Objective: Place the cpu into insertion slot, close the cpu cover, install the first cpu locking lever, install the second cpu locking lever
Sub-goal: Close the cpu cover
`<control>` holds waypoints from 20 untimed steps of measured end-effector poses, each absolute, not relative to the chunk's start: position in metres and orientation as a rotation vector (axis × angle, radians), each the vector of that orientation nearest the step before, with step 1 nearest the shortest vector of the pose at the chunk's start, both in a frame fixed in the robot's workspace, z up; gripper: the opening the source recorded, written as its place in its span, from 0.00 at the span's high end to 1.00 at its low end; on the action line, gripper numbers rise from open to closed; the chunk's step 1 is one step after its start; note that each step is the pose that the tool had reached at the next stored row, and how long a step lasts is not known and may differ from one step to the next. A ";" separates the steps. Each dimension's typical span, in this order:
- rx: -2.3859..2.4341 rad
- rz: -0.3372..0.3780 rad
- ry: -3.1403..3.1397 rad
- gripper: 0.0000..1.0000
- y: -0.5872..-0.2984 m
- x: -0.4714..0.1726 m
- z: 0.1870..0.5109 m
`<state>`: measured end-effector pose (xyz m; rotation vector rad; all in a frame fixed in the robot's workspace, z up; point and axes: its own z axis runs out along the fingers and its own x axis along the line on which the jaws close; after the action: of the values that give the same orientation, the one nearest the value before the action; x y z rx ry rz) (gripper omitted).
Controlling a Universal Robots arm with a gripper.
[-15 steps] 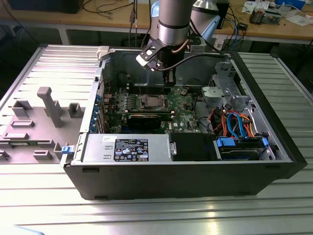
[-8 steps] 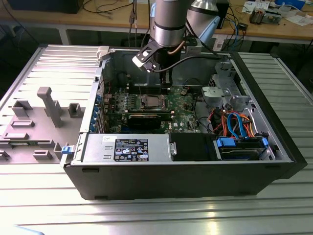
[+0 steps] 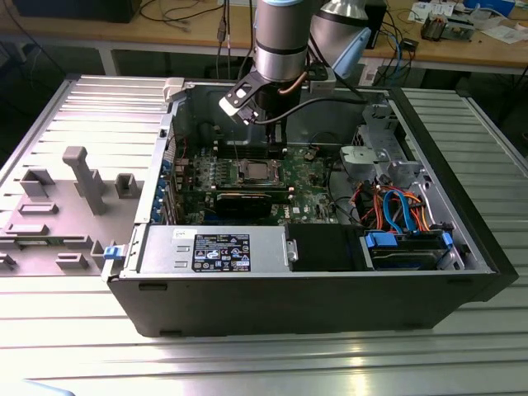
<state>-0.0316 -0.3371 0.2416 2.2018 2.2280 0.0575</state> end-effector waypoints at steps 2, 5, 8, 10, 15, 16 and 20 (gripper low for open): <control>2.202 0.058 2.228 0.89 -0.337 -0.032 0.242; 2.202 0.058 2.228 0.89 -0.337 -0.032 0.241; 2.202 0.058 2.228 0.89 -0.337 -0.032 0.241; 2.202 0.058 2.228 0.89 -0.337 -0.033 0.241; 2.202 0.058 2.228 0.89 -0.338 -0.047 0.237; 2.202 0.058 2.228 0.89 -0.338 -0.052 0.235; 2.202 0.058 2.229 0.89 -0.338 -0.066 0.228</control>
<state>-0.0665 -0.3376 0.2276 2.2016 2.2286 0.0579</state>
